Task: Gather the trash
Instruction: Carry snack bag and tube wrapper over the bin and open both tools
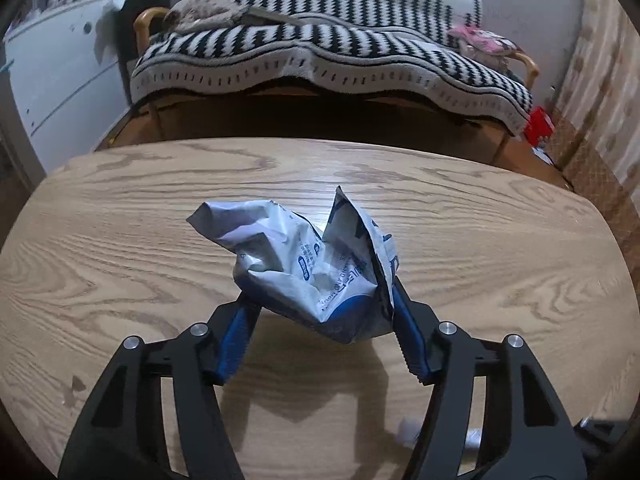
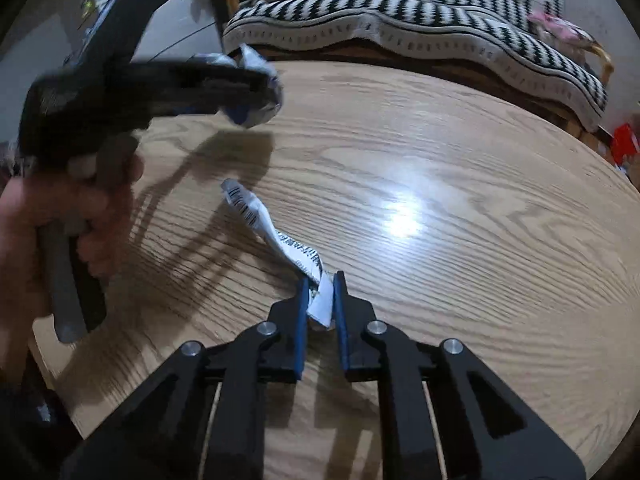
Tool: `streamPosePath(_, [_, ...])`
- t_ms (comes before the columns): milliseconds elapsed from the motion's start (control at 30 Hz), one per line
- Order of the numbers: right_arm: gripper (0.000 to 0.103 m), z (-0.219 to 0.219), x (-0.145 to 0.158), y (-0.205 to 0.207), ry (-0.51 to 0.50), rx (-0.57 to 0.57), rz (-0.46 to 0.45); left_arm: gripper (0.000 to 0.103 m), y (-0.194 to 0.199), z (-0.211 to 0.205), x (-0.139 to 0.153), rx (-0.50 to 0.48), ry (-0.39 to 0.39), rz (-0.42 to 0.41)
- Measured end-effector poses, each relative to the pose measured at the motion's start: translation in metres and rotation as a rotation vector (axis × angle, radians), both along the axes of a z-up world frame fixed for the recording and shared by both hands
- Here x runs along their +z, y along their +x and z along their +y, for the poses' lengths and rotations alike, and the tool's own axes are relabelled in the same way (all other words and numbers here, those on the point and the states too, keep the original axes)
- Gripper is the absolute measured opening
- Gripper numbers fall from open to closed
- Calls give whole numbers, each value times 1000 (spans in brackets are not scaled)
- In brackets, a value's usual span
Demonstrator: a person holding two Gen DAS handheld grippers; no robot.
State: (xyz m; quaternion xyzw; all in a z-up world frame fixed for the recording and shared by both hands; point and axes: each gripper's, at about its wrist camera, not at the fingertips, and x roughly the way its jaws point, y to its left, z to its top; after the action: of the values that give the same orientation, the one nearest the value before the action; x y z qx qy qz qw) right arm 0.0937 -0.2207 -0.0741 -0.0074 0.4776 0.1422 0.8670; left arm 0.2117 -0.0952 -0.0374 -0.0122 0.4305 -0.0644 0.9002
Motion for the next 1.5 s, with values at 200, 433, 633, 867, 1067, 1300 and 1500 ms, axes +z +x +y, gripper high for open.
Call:
streamPosePath(200, [13, -72, 27, -33, 0, -176, -33, 62, -42, -44, 22, -103, 7, -37])
streamPosePath(433, [13, -195, 45, -104, -2, -459, -57, 61, -99, -131, 34, -286, 27, -64])
streamPosePath(633, [13, -296, 45, -192, -9, -669, -78, 62, -158, -227, 39, -463, 12, -71])
streamPosePath(867, [13, -401, 31, -309, -16, -888, -67, 62, -244, -353, 30, -708, 16, -75])
streamPosePath(1067, [13, -453, 18, -384, 4, -1023, -45, 62, -321, -435, 11, -931, 19, -64])
streamPosePath(1300, [13, -490, -1, -441, 39, -1124, 6, 62, -380, -493, -21, -1112, 8, 21])
streamPosePath(1500, [13, -503, -8, -452, 59, -1140, 30, 62, -400, -514, -45, -1193, 43, 55])
